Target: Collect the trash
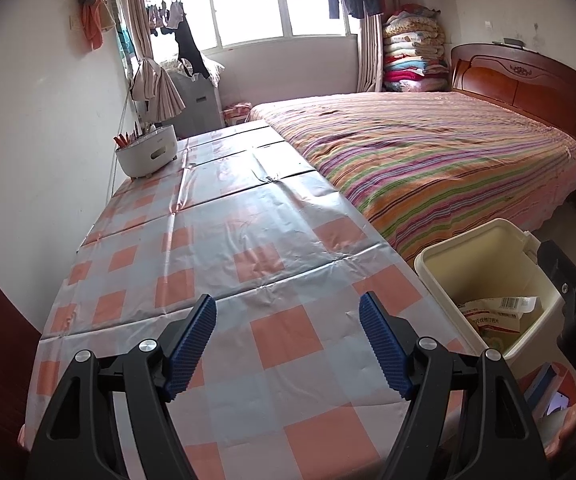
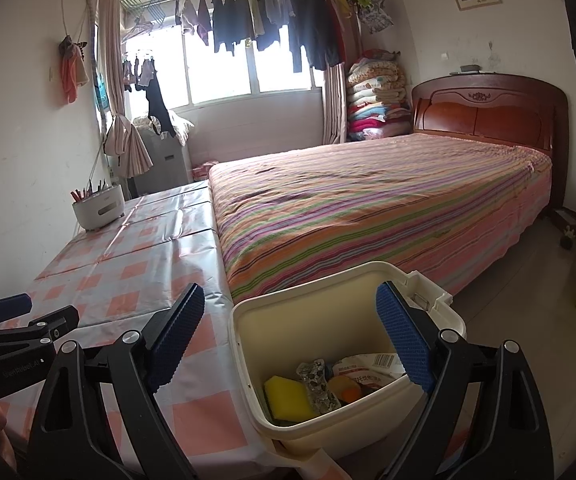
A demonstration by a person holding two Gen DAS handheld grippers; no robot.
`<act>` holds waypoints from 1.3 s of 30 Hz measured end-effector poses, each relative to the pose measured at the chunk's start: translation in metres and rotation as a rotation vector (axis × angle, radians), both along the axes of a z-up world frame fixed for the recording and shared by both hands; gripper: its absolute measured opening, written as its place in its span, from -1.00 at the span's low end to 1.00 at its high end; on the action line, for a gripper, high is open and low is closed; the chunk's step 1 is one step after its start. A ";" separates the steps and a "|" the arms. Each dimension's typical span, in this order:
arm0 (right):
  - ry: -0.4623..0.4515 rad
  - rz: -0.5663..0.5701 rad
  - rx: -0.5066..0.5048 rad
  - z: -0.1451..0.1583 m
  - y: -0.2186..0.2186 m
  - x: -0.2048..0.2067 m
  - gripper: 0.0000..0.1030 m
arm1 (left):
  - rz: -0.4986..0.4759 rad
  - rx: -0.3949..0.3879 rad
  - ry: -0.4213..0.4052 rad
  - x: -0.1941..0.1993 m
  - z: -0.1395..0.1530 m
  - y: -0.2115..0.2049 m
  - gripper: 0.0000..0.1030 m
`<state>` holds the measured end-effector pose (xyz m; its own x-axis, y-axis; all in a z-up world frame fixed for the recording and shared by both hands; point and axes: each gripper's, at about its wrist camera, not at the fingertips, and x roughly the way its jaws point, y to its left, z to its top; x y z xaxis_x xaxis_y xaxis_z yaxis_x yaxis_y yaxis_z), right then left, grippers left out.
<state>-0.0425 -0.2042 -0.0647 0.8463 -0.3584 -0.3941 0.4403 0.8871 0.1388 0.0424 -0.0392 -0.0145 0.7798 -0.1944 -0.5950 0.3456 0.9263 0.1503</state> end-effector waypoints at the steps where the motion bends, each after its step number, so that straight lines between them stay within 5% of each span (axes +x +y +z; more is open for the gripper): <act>1: 0.001 -0.001 0.001 0.000 0.000 0.000 0.68 | 0.001 0.001 -0.001 0.000 0.000 0.000 0.40; 39: -0.001 0.002 0.004 0.000 -0.002 0.000 0.68 | -0.049 0.042 0.003 -0.009 -0.006 -0.017 0.41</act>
